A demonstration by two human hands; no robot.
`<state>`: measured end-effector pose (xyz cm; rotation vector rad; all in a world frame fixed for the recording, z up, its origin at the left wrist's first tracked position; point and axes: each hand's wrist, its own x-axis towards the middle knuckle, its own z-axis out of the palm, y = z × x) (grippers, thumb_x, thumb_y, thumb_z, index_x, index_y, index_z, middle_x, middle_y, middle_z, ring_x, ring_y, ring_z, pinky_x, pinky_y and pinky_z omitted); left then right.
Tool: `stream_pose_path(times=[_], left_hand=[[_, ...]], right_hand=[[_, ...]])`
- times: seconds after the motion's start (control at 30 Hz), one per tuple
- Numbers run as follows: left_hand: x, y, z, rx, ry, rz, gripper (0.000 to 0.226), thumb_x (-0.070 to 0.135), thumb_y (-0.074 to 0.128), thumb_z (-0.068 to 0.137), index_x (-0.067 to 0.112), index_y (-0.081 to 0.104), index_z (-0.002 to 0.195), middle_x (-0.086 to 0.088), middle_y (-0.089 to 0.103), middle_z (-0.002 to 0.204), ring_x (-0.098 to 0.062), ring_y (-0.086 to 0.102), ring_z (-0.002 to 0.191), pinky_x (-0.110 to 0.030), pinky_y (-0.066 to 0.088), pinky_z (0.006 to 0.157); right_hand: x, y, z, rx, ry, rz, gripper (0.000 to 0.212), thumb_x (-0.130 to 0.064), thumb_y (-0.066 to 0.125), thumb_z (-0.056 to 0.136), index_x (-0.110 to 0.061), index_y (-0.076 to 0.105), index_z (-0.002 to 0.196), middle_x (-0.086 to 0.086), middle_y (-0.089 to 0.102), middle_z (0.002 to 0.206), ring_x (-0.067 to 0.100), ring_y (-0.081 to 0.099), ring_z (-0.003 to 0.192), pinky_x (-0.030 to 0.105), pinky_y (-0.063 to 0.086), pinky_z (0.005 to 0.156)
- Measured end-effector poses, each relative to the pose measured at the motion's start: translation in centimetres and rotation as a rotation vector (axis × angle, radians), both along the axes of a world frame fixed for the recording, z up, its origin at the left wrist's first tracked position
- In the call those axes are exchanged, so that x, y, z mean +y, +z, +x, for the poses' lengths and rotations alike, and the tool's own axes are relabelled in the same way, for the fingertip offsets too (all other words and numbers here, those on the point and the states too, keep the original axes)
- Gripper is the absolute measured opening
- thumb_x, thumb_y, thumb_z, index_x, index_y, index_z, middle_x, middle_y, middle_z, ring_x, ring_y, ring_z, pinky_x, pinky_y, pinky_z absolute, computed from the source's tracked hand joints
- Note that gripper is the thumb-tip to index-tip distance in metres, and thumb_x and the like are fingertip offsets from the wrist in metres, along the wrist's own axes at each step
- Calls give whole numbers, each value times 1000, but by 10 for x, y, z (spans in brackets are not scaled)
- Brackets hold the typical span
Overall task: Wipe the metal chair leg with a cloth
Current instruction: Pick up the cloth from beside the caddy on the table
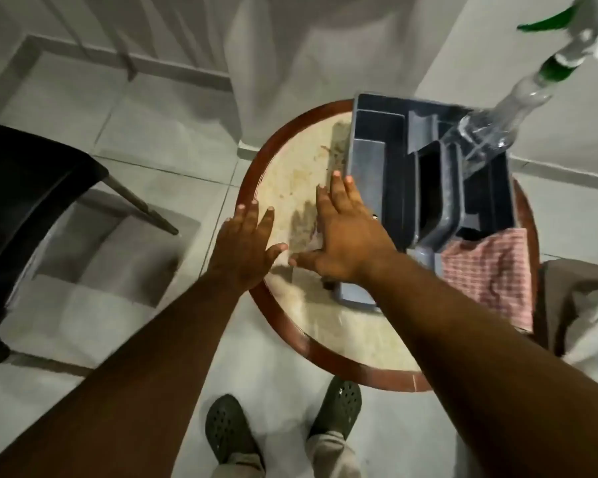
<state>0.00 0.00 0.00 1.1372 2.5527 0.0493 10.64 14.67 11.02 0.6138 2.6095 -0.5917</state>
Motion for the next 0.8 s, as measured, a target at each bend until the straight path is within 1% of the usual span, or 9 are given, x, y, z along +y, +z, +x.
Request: stream_pose_path(times=[0.17, 0.3, 0.37, 0.47, 0.57, 0.63, 0.7, 0.77, 0.8], left_hand=[[15, -51, -8, 52, -67, 56, 85, 70, 34, 90, 16, 18, 154, -21, 16, 163, -41, 13, 152, -55, 8, 122], [17, -70, -8, 82, -39, 135, 86, 73, 29, 88, 17, 24, 153, -18, 25, 162, -37, 20, 151, -55, 12, 123], [17, -73, -8, 81, -55, 135, 86, 74, 25, 89, 17, 23, 153, -17, 23, 162, -37, 18, 152, -55, 11, 123], [16, -67, -15, 63, -107, 91, 93, 79, 15, 86, 16, 13, 155, -18, 13, 164, -38, 10, 153, -55, 5, 123], [2, -61, -26, 29, -213, 100, 98, 81, 12, 81, 17, 9, 156, -17, 8, 165, -38, 6, 153, -52, 2, 123], [-17, -53, -43, 9, -234, 126, 98, 81, 12, 82, 17, 12, 155, -17, 10, 165, -39, 8, 153, -53, 6, 123], [-40, -42, -68, 20, -217, 107, 96, 81, 14, 82, 19, 9, 155, -16, 9, 165, -38, 6, 153, -52, 7, 123], [-69, -27, -105, 68, -194, 54, 95, 80, 15, 81, 20, 7, 155, -16, 6, 166, -37, 4, 154, -50, 5, 123], [-86, -18, -127, 89, -173, 21, 97, 81, 15, 80, 21, 6, 155, -16, 5, 166, -37, 3, 154, -51, 5, 123]], right_hand=[[2, -47, 3, -96, 115, 199, 135, -64, 71, 73, -19, -25, 157, 4, -36, 164, 32, -39, 148, 51, -14, 118], [2, -64, 5, -19, 24, 163, 118, -46, 64, 89, -26, -35, 150, -3, -44, 160, 27, -46, 144, 53, -5, 123], [-4, -67, 3, 16, -82, 109, 97, -39, 50, 98, -27, -28, 156, -6, -41, 162, 24, -39, 149, 52, 4, 126], [-13, -56, -4, 77, -321, -73, 78, -38, 37, 101, -36, -17, 159, -17, -36, 161, 21, -13, 159, 52, 19, 126], [-12, -58, -3, 69, -182, 114, 81, -32, 53, 98, -25, 5, 163, -6, -22, 169, 25, -24, 156, 48, 13, 123], [-9, -60, -2, 118, -136, 205, 75, -25, 64, 92, -20, 30, 158, -1, 2, 172, 25, -25, 155, 45, 7, 122], [-10, -57, 0, 224, -219, 78, 64, -23, 70, 88, -21, 49, 148, 3, 36, 164, 29, 4, 159, 50, 18, 125], [-16, -50, -3, 421, -422, -135, 52, -20, 66, 90, -25, 58, 141, 0, 64, 142, 29, 55, 138, 50, 52, 103], [-19, -46, -7, 495, -499, -90, 49, -14, 61, 91, -22, 59, 139, 0, 69, 134, 26, 67, 122, 37, 58, 89]])
